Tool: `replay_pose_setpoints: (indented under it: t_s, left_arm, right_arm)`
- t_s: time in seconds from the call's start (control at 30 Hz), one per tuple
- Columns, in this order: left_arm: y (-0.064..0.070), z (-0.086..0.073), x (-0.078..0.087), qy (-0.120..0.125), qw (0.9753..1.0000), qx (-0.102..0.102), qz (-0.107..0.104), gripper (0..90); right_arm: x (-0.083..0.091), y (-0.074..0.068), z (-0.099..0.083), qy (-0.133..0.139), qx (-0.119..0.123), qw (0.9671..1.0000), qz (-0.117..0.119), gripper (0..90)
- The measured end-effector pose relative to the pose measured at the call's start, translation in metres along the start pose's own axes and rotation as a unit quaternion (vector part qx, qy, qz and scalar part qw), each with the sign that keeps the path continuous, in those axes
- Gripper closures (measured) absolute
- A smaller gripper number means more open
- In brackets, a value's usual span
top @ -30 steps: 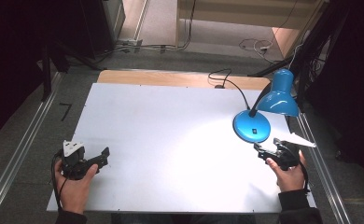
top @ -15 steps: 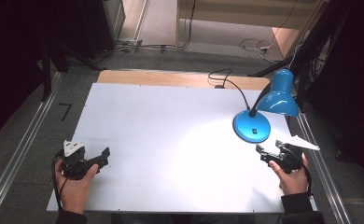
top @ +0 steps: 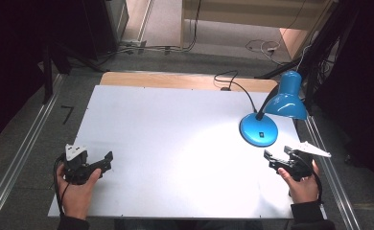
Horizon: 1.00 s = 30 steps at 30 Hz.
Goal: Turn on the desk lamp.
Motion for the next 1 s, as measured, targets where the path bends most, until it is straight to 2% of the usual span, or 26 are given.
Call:
replay_pose_setpoints:
  t_s: [1.0]
  left_arm:
    - [0.0, 0.0, 0.0, 0.0, 1.0, 0.0, 0.0, 11.6]
  right_arm:
    - [0.013, 0.002, -0.007, 0.002, -0.006, 1.0, 0.004, 13.8]
Point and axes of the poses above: each handheld gripper's, and its own axes: x roughly backward along the jaws, z roughly out of its top, y roughly to its right, the point moved 10 cm from there along -x, roughly forward along the jaws, and after that the axes turned 2 degrees about x, right-handed, at the moved point
